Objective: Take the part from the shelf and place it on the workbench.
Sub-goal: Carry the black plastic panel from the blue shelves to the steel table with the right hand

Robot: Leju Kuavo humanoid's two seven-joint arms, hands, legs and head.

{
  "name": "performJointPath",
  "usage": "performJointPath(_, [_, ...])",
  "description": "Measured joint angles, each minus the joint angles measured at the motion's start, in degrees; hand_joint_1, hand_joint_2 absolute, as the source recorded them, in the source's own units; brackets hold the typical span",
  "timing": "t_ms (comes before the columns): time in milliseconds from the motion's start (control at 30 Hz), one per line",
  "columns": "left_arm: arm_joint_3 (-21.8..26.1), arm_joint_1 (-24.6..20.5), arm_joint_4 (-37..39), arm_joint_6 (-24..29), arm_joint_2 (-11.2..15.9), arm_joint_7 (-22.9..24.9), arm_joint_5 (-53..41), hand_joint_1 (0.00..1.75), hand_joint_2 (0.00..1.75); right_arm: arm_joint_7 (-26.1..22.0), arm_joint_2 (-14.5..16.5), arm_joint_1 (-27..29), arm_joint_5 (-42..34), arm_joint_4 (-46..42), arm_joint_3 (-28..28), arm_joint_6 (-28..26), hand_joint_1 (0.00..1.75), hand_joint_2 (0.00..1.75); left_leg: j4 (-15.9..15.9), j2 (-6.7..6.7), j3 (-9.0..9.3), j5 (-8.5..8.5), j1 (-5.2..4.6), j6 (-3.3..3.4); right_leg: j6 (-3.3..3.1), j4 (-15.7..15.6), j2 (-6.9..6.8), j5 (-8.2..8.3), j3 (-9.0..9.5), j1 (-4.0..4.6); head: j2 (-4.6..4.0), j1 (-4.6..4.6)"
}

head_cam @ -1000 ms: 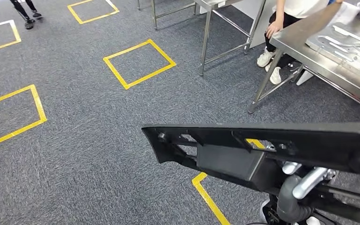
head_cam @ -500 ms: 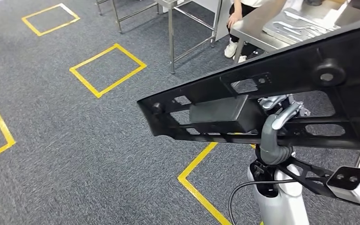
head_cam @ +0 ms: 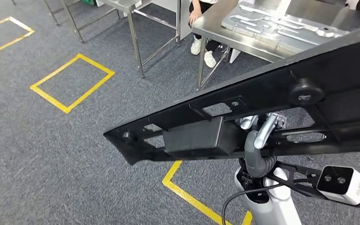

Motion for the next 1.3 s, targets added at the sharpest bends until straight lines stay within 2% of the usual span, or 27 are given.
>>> performJointPath(33, [0.1,-0.1,-0.01,-0.02,-0.12,-0.04,0.05,0.0,0.0,-0.06,-0.3,-0.01,-0.43,0.05,0.08,0.26,1.75,1.75,-0.29,0.61,0.16,0.12,0.04,0.34,0.34,0.13,-0.5,-0.1,-0.09,-0.01,0.0,0.0])
performJointPath(100, [0.34,-0.17,-0.02,-0.01,-0.39,-0.06,0.06,0.0,0.0,-0.32,-0.91,-0.24,-1.31,0.22,0.22,0.73,1.75,1.75,-0.91,1.96,0.52,0.35,0.23,1.03,0.86,2.92,-3.67,-1.83,-1.45,0.2,0.01,0.0])
performJointPath(133, [0.5,-0.11,-0.02,0.04,-0.48,-0.06,0.07,0.0,0.0,-0.48,-1.17,-0.35,-1.67,0.38,0.33,0.9,1.75,1.75,-1.03,2.69,0.62,0.35,0.17,1.27,1.04,6.1,-5.62,-3.47,-3.05,0.15,0.01,0.0])
performJointPath(167, [0.64,0.01,-0.01,0.1,-0.54,-0.05,0.07,0.0,0.0,-0.6,-1.41,-0.45,-2.0,0.57,0.45,1.07,1.75,1.75,-1.04,3.39,0.64,0.26,0.1,1.44,1.26,10.0,-6.76,-5.24,-5.13,0.07,0.01,0.0])
performJointPath(200, [0.77,0.12,-0.01,0.16,-0.57,-0.05,0.07,0.0,0.0,-0.66,-1.61,-0.45,-2.26,0.79,0.55,1.2,1.75,1.75,-1.01,4.12,0.64,0.17,0.03,1.49,1.47,13.59,-7.18,-6.5,-7.08,-0.09,0.0,0.0])
performJointPath(233, [0.86,0.17,0.0,0.21,-0.61,-0.04,0.06,0.0,0.0,-0.68,-1.82,-0.42,-2.46,1.0,0.62,1.28,1.75,1.75,-0.97,4.86,0.68,0.05,0.0,1.51,1.65,15.8,-7.37,-6.88,-8.35,-0.22,0.01,0.0])
performJointPath(267, [0.93,0.17,0.0,0.25,-0.64,-0.04,0.06,0.0,0.0,-0.68,-2.02,-0.4,-2.64,1.21,0.67,1.31,1.75,1.75,-0.91,5.57,0.75,-0.1,-0.01,1.47,1.76,15.71,-7.55,-6.1,-8.43,-0.32,0.0,0.0])
performJointPath(300, [1.01,0.12,-0.01,0.27,-0.69,-0.04,0.04,0.0,0.0,-0.68,-2.18,-0.42,-2.79,1.39,0.73,1.3,1.75,1.75,-0.84,6.27,0.9,-0.27,-0.01,1.39,1.77,13.3,-7.94,-4.39,-7.26,-0.37,0.0,0.0])
performJointPath(367, [1.17,0.06,-0.01,0.29,-0.82,-0.06,0.02,0.0,0.0,-0.67,-2.4,-0.57,-3.09,1.61,0.86,1.25,1.75,1.75,-0.67,7.49,1.34,-0.72,-0.19,1.06,1.34,5.14,-10.36,-0.72,-2.98,-0.05,-0.01,0.0])
performJointPath(433, [1.28,0.04,-0.01,0.38,-0.89,-0.14,-0.02,0.0,0.0,-0.63,-2.55,-0.81,-3.42,1.7,0.99,1.18,1.75,1.75,-0.53,8.55,1.7,-1.14,-0.49,0.54,0.65,0.35,-12.2,0.6,-0.61,0.44,0.0,0.0])
performJointPath(467, [1.31,0.03,-0.01,0.49,-0.9,-0.17,-0.07,0.0,0.0,-0.6,-2.65,-0.88,-3.55,1.76,1.03,1.1,1.75,1.75,-0.55,9.11,1.86,-1.29,-0.61,0.24,0.37,-0.07,-12.12,0.44,-0.52,0.66,0.01,0.0])
performJointPath(533, [1.35,-0.1,-0.02,0.75,-0.91,-0.22,-0.17,0.0,0.0,-0.57,-2.92,-0.95,-3.69,1.85,1.09,0.8,1.75,1.75,-0.59,9.74,2.23,-1.62,-0.55,-0.42,-0.16,-0.34,-10.59,0.65,-0.53,0.5,0.01,0.0])
performJointPath(600, [1.41,-0.2,-0.02,0.86,-0.94,-0.23,-0.26,0.0,0.0,-0.6,-3.21,-1.19,-3.83,1.98,1.11,0.54,1.75,1.75,1.55,7.45,1.6,-3.3,-0.21,-0.98,-0.75,-0.8,-9.25,0.96,-0.27,0.12,-0.01,0.0])
performJointPath(667, [1.61,-0.06,-0.02,0.91,-0.91,-0.22,-0.28,0.0,0.0,-0.66,-3.4,-1.48,-4.09,2.23,1.11,0.5,1.75,1.75,8.36,4.51,-1.51,-6.95,0.1,-1.31,-1.12,-0.95,-7.91,1.11,-0.2,-0.05,-0.01,-0.01])
performJointPath(700, [1.77,0.07,-0.02,0.93,-0.89,-0.2,-0.28,0.0,0.0,-0.66,-3.5,-1.53,-4.21,2.4,1.12,0.51,1.75,1.75,12.44,4.04,-3.54,-8.61,0.13,-1.42,-1.2,-0.93,-7.14,1.11,-0.23,-0.03,-0.01,-0.01])
performJointPath(733, [1.95,0.18,-0.02,0.94,-0.87,-0.17,-0.27,0.0,0.0,-0.67,-3.64,-1.53,-4.29,2.58,1.12,0.53,1.75,1.75,15.34,3.88,-5.08,-9.35,0.14,-1.52,-1.21,-0.9,-6.31,1.12,-0.23,-0.01,-0.01,-0.01])
performJointPath(767, [2.09,0.24,-0.02,0.94,-0.85,-0.13,-0.27,0.0,0.0,-0.67,-3.8,-1.52,-4.37,2.75,1.12,0.52,1.75,1.75,16.26,3.83,-5.74,-8.93,0.17,-1.56,-1.2,-0.84,-5.48,1.11,-0.21,-0.01,0.0,0.0])
performJointPath(800, [2.17,0.25,-0.02,0.93,-0.85,-0.1,-0.27,0.0,0.0,-0.68,-3.91,-1.52,-4.42,2.9,1.12,0.5,1.75,1.75,14.63,3.74,-5.21,-7.31,0.22,-1.55,-1.14,-0.75,-4.66,1.09,-0.16,-0.04,0.0,0.0])
performJointPath(833, [2.23,0.22,-0.02,0.93,-0.85,-0.08,-0.28,0.0,0.0,-0.69,-4.0,-1.54,-4.45,3.01,1.12,0.47,1.75,1.75,11.06,3.23,-3.74,-5.0,0.32,-1.52,-1.02,-0.62,-3.88,1.04,-0.12,-0.08,0.01,0.0])
performJointPath(900, [2.27,0.21,-0.02,0.92,-0.83,-0.05,-0.3,0.0,0.0,-0.75,-4.07,-1.66,-4.47,3.14,1.13,0.33,1.75,1.75,3.46,0.12,-0.42,-1.8,0.65,-1.27,-0.5,-0.18,-2.39,0.92,-0.35,-0.15,0.0,0.0])
performJointPath(967, [2.3,0.17,-0.02,0.9,-0.82,-0.03,-0.32,0.0,0.0,-0.77,-4.1,-1.77,-4.45,3.25,1.2,0.15,1.75,1.75,0.49,-1.98,0.84,-1.33,0.67,-0.81,0.33,0.06,-1.05,1.06,-0.92,-0.29,0.0,-0.01])
performJointPath(1033, [2.31,0.05,-0.02,0.83,-0.82,-0.01,-0.33,0.0,0.0,-0.71,-4.12,-1.76,-4.41,3.3,1.27,-0.07,1.75,1.75,0.24,-0.85,0.92,-1.17,0.52,-0.15,1.17,-0.02,-0.07,1.32,-1.3,-0.47,0.0,-0.01])
performJointPath(1067, [2.31,-0.02,-0.02,0.78,-0.82,-0.01,-0.33,0.0,0.0,-0.69,-4.14,-1.77,-4.39,3.3,1.27,-0.23,1.75,1.75,0.06,-0.11,1.04,-1.03,0.53,0.29,1.48,0.35,-0.94,1.08,-1.52,-0.42,-0.01,0.0])
performJointPath(1100, [2.32,-0.05,-0.02,0.72,-0.83,-0.03,-0.33,0.0,0.0,-0.66,-4.15,-1.86,-4.38,3.3,1.3,-0.4,1.75,1.75,-0.17,0.69,1.16,-0.91,0.56,0.74,1.74,1.69,-2.54,0.24,-2.17,-0.37,-0.01,0.01])
performJointPath(1167, [2.36,0.04,-0.02,0.61,-0.83,-0.06,-0.33,0.0,0.0,-0.62,-4.16,-2.0,-4.26,3.31,1.36,-0.74,1.75,1.75,-0.4,2.22,1.26,-0.87,0.41,1.36,2.13,7.74,-6.34,-3.0,-5.08,-0.33,-0.01,0.01])
performJointPath(1233, [2.4,0.22,-0.02,0.54,-0.83,-0.07,-0.33,0.0,0.0,-0.58,-4.16,-1.98,-4.09,3.33,1.4,-0.94,1.75,1.75,-0.38,3.08,1.23,-0.96,0.2,1.55,2.37,13.42,-7.43,-5.64,-7.88,-0.46,0.01,0.02])
performJointPath(1300, [2.42,0.27,-0.02,0.52,-0.83,-0.07,-0.33,0.0,0.0,-0.57,-4.16,-1.95,-4.04,3.33,1.4,-1.0,1.75,1.75,-0.37,3.24,1.22,-0.98,0.17,1.58,2.41,14.8,-7.5,-6.19,-8.56,-0.48,0.01,0.02])
